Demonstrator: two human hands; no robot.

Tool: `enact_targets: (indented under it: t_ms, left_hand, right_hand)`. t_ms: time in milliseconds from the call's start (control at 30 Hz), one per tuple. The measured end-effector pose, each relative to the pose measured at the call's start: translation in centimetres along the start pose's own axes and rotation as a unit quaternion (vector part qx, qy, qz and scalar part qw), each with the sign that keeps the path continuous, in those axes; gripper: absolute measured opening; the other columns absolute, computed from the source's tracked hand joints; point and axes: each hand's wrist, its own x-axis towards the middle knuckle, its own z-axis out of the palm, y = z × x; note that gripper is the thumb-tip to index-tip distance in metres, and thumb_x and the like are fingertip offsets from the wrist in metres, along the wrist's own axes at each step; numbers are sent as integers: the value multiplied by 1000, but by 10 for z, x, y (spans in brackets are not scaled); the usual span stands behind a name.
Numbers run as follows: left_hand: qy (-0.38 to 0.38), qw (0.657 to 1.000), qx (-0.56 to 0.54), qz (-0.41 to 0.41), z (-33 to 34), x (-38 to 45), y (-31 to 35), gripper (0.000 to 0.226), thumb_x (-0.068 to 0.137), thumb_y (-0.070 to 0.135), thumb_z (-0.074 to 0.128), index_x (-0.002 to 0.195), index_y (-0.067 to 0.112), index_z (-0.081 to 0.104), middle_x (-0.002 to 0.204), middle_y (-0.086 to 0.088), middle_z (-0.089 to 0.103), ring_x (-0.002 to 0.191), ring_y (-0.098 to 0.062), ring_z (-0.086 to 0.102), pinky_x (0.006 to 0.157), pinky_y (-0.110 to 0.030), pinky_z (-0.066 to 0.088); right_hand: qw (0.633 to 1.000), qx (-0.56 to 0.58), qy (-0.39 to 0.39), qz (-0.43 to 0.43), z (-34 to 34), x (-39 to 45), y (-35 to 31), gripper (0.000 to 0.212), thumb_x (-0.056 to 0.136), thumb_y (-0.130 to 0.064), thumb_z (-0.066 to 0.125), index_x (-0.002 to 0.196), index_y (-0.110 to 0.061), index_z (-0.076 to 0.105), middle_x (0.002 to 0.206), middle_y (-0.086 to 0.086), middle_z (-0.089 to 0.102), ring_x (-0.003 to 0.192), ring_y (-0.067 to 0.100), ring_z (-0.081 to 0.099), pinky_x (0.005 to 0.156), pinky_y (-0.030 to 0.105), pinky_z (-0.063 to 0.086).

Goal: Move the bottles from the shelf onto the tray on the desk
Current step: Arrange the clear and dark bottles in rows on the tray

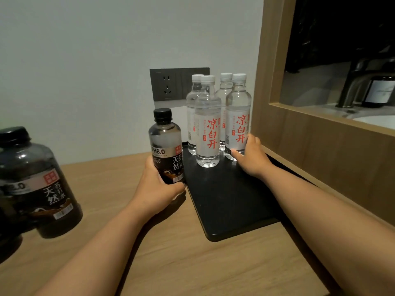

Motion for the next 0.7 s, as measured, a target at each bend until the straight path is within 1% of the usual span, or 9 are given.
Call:
enact_targets:
  t_ms: [100,200,267,300,333,400,500,567,700]
  left_hand:
    - [3,1000,-11,-3,-2,1,-3,76,67,3,81,127,25,39,106,8,59,102,-12,59,75,-20,44]
    - [28,999,-15,0,-4,0,-2,70,64,6,84,121,23,47,105,8,63,101,-13,61,79,-24,48]
    - [64,998,-20,17,-5,0,1,67,61,9,86,117,24,52,99,14,61,96,-7,60,76,-18,48]
    - [86,996,-19,31,-4,-1,4,65,60,11,87,112,28,52,95,17,60,92,-3,58,72,-14,46]
    - [106,993,-17,48,-3,-2,7,63,60,15,87,110,31,52,95,19,59,89,0,57,69,-10,45]
    - [127,989,-8,77,0,-7,12,61,60,24,88,110,34,53,99,18,60,89,5,56,66,-7,44]
    - [113,987,13,116,9,-16,19,58,61,30,86,110,35,55,101,17,60,91,4,57,67,-8,44]
    - [103,983,33,149,14,-20,21,59,60,31,86,111,37,57,99,18,58,90,4,56,69,-10,45]
    - [69,982,52,167,19,-20,21,63,61,37,85,114,43,51,99,26,55,94,11,53,74,-9,46]
  right_hand:
    - [999,13,10,39,-4,-5,-5,76,89,-34,65,147,-10,23,148,13,25,137,30,32,110,42,31]
    - [988,53,144,4,-25,-19,-28,70,91,-32,61,147,-8,25,149,12,26,135,27,35,109,39,32]
    - [960,131,235,-80,-39,-35,-53,50,92,-25,60,136,-10,41,136,9,41,116,15,48,96,22,44]
    - [949,172,239,-117,-40,-44,-66,42,92,-24,59,130,-12,46,130,7,46,106,10,50,86,12,45]
    - [943,201,217,-150,-39,-53,-78,36,92,-24,59,125,-15,48,126,5,49,101,6,52,79,8,46]
    - [948,215,119,-205,-25,-69,-96,37,91,-29,61,124,-19,48,124,1,50,103,4,53,80,11,49]
    - [950,173,-44,-256,-2,-86,-104,60,86,-35,68,136,-21,38,131,-4,47,115,3,51,90,20,50]
    - [941,186,-85,-268,3,-88,-100,70,82,-32,73,138,-19,33,130,-6,51,119,1,51,94,16,48]
    - [940,215,-97,-248,-9,-79,-85,64,78,-24,77,130,-19,41,118,-11,59,111,-1,57,91,18,50]
